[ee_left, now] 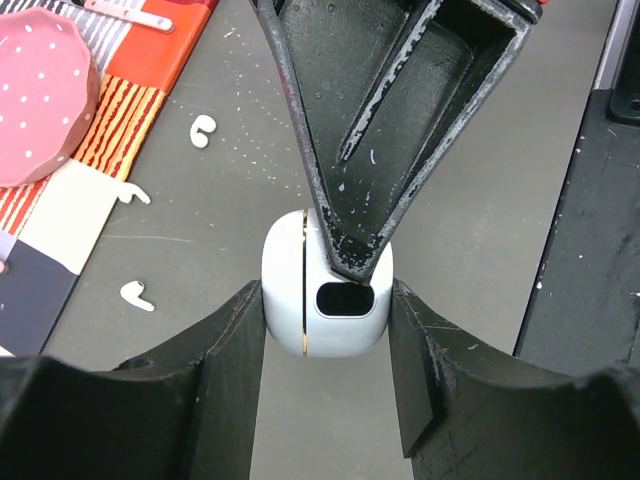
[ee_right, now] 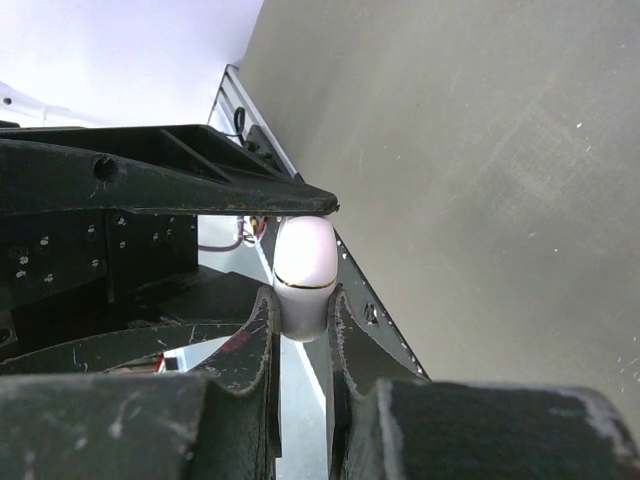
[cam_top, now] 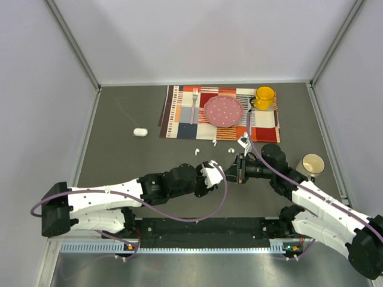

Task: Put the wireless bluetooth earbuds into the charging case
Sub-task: Pass from the left arm to the right, then pass from the right arm to the left

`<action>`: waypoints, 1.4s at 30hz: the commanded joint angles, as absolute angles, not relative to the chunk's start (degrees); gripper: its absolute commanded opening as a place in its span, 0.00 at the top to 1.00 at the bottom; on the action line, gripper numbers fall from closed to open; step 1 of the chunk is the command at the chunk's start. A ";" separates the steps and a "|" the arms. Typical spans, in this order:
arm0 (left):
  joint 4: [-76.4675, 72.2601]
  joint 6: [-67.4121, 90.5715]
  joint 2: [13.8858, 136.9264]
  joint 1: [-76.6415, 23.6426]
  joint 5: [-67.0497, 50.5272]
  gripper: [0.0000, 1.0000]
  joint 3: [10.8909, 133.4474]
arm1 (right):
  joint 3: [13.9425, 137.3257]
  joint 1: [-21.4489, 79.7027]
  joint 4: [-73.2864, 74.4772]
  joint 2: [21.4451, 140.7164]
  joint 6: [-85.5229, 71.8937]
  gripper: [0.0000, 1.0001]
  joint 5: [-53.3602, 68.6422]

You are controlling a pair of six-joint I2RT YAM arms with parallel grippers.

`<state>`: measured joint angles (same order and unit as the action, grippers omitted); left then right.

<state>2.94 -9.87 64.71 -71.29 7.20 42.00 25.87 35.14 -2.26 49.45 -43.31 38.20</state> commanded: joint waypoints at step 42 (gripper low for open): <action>-47.49 34.34 46.04 -44.12 -36.81 0.01 19.52 | 19.42 35.86 -21.00 34.98 -42.89 1.00 32.16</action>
